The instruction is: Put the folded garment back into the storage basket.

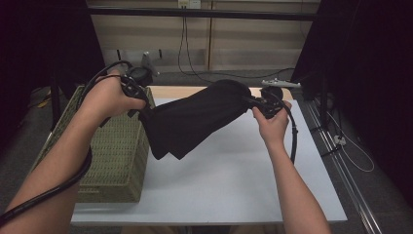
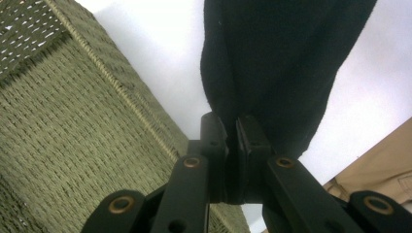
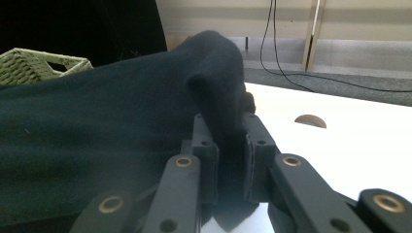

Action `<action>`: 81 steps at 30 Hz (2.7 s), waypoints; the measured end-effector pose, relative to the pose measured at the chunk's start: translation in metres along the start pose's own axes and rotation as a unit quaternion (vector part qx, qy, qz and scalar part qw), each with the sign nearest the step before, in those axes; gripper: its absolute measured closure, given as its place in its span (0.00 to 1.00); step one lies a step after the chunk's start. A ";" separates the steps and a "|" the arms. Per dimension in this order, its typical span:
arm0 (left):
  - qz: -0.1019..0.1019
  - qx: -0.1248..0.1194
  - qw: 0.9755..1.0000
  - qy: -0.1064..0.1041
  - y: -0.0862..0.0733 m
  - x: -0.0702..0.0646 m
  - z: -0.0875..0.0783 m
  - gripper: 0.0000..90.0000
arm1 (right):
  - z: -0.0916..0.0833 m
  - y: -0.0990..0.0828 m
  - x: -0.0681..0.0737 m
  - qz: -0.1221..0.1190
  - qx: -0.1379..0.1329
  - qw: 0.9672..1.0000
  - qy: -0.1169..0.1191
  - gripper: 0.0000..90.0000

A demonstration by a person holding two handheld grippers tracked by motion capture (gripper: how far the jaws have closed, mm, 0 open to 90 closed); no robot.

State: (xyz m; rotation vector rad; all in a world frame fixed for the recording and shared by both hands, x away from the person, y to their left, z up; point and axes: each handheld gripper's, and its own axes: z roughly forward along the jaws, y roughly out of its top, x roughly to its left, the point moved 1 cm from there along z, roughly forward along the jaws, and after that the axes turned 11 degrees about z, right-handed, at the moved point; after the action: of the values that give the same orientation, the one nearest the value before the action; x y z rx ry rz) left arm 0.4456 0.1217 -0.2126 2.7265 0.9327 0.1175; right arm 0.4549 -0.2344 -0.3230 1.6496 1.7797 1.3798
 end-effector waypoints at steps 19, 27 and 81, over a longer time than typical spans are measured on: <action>-0.019 0.001 1.000 0.015 -0.011 0.010 -0.019 0.93 | 0.019 0.018 0.020 -0.005 0.005 1.000 0.023 0.88; -0.024 0.000 0.999 0.021 -0.017 0.012 -0.027 0.93 | 0.027 0.025 0.029 -0.009 0.005 0.999 0.031 0.88; -0.101 0.024 0.994 0.035 -0.084 0.041 -0.042 0.93 | 0.097 0.046 0.103 -0.043 0.035 0.993 0.103 0.87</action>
State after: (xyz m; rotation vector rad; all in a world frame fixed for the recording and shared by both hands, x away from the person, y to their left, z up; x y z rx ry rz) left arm 0.4219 0.2200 -0.1953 2.6678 1.2401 0.1539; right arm 0.5296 -0.1090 -0.2945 1.4909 2.0091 1.5107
